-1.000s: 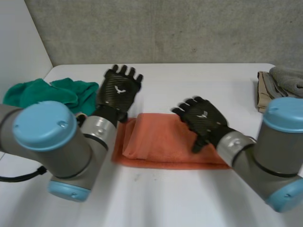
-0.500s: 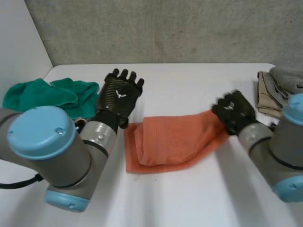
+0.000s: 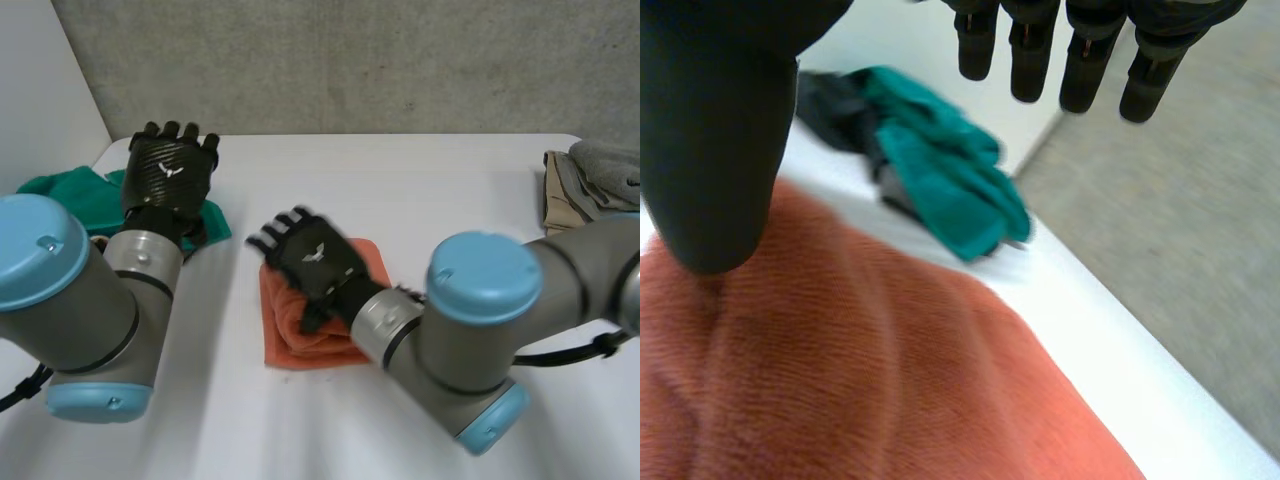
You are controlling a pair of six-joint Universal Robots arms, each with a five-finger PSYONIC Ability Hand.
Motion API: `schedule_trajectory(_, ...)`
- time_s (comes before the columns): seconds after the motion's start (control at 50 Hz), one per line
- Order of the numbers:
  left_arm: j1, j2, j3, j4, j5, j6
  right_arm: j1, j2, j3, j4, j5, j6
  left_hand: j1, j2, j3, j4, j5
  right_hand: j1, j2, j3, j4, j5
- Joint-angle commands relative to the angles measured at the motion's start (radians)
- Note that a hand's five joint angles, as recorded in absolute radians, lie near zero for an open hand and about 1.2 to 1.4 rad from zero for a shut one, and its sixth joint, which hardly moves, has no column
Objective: Fold the laundry.
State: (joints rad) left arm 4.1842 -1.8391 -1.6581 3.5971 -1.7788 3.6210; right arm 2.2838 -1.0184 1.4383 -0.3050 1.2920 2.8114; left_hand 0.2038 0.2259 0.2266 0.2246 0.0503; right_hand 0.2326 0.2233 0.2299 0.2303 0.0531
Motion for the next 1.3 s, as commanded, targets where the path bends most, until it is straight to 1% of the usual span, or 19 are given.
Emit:
schedule_trajectory(0.02,-0.114,-0.113,0.148,-0.064,0.091,-0.136,-0.199,-0.147,0.051,0.107,-0.014,0.302,0.007,-0.015,-0.016,-0.014,-0.014,-0.058,-0.049,-0.055,-0.056,-0.053)
schedule_trajectory(0.14,-0.173,-0.232,0.265,-0.178,0.108,-0.232,-0.277,-0.138,0.001,0.237,-0.048,0.353,0.004,-0.018,-0.019,-0.017,-0.017,-0.058,-0.049,-0.055,-0.056,-0.053)
schedule_trajectory(0.24,-0.203,-0.339,0.336,-0.300,0.098,-0.259,-0.279,-0.016,-0.093,0.340,-0.060,0.353,0.013,-0.009,-0.010,-0.008,-0.008,-0.058,-0.049,-0.055,-0.056,-0.053)
schedule_trajectory(0.32,-0.205,-0.400,0.365,-0.379,0.046,-0.249,-0.274,0.064,-0.148,0.403,-0.094,0.341,0.030,0.008,0.007,0.009,0.009,-0.058,-0.049,-0.055,-0.056,-0.053)
schedule_trajectory(0.34,-0.205,-0.411,0.365,-0.405,-0.009,-0.242,-0.274,0.078,-0.159,0.411,-0.102,0.341,0.030,0.008,0.007,0.009,0.009,-0.058,-0.049,-0.055,-0.056,-0.053)
schedule_trajectory(0.38,-0.207,-0.419,0.368,-0.417,-0.051,-0.234,-0.274,0.119,-0.189,0.421,-0.124,0.338,0.030,0.008,0.007,0.009,0.009,-0.058,-0.049,-0.055,-0.056,-0.053)
schedule_trajectory(0.4,-0.205,-0.428,0.368,-0.428,-0.094,-0.225,-0.274,0.132,-0.197,0.422,-0.128,0.333,0.036,0.014,0.013,0.015,0.015,-0.058,-0.049,-0.055,-0.056,-0.053)
schedule_trajectory(0.44,-0.205,-0.436,0.365,-0.429,-0.125,-0.210,-0.274,0.152,-0.205,0.422,-0.129,0.315,0.036,0.014,0.013,0.015,0.015,-0.058,-0.049,-0.055,-0.056,-0.053)
schedule_trajectory(0.48,-0.197,-0.443,0.357,-0.434,-0.148,-0.168,-0.273,0.179,-0.214,0.417,-0.115,0.271,0.036,0.014,0.013,0.015,0.015,-0.058,-0.049,-0.055,-0.056,-0.053)
schedule_trajectory(0.6,-0.197,-0.451,0.334,-0.436,-0.151,-0.067,-0.265,0.215,-0.236,0.423,-0.066,0.128,0.033,0.011,0.010,0.012,0.012,-0.058,-0.049,-0.055,-0.056,-0.053)
schedule_trajectory(0.62,-0.199,-0.448,0.331,-0.436,-0.151,-0.062,-0.264,0.212,-0.236,0.425,-0.042,0.087,0.033,0.011,0.010,0.012,0.012,0.004,0.014,0.007,0.007,0.009)
schedule_trajectory(0.68,-0.208,-0.431,0.327,-0.431,-0.149,-0.058,-0.251,0.198,-0.236,0.425,-0.013,0.034,0.033,0.011,0.010,0.012,0.012,0.055,0.064,0.057,0.057,0.060)
schedule_trajectory(0.78,-0.214,-0.335,0.327,-0.428,-0.146,-0.058,-0.225,0.094,-0.208,0.412,0.026,-0.023,0.024,0.002,0.002,0.004,0.003,0.081,0.091,0.084,0.084,0.086)
schedule_trajectory(0.84,-0.214,-0.264,0.324,-0.426,-0.136,-0.059,-0.221,0.031,-0.170,0.394,0.043,-0.023,0.016,-0.006,-0.007,-0.005,-0.005,0.058,0.067,0.061,0.060,0.063)
schedule_trajectory(0.92,-0.211,-0.186,0.313,-0.426,-0.085,-0.059,-0.207,-0.040,-0.060,0.319,0.046,-0.026,0.004,-0.018,-0.019,-0.017,-0.017,0.011,0.020,0.014,0.013,0.016)
schedule_trajectory(1.04,-0.181,-0.083,0.278,-0.425,0.087,-0.061,-0.150,-0.204,0.184,0.137,0.043,-0.035,0.004,-0.018,-0.019,-0.017,-0.017,-0.001,0.008,0.002,0.001,0.004)
schedule_trajectory(1.1,-0.126,-0.068,0.267,-0.431,0.168,-0.070,-0.119,-0.210,0.293,0.020,0.043,-0.043,0.013,-0.009,-0.010,-0.008,-0.008,0.008,0.017,0.011,0.010,0.013)
schedule_trajectory(1.18,-0.090,-0.068,0.262,-0.434,0.232,-0.106,-0.078,-0.181,0.387,-0.141,0.047,-0.069,0.018,-0.004,-0.004,-0.002,-0.003,0.014,0.023,0.016,0.016,0.019)
schedule_trajectory(1.3,-0.081,-0.078,0.265,-0.434,0.248,-0.171,-0.064,-0.045,0.401,-0.269,0.052,-0.141,0.024,0.002,0.002,0.004,0.003,0.037,0.047,0.040,0.040,0.042)
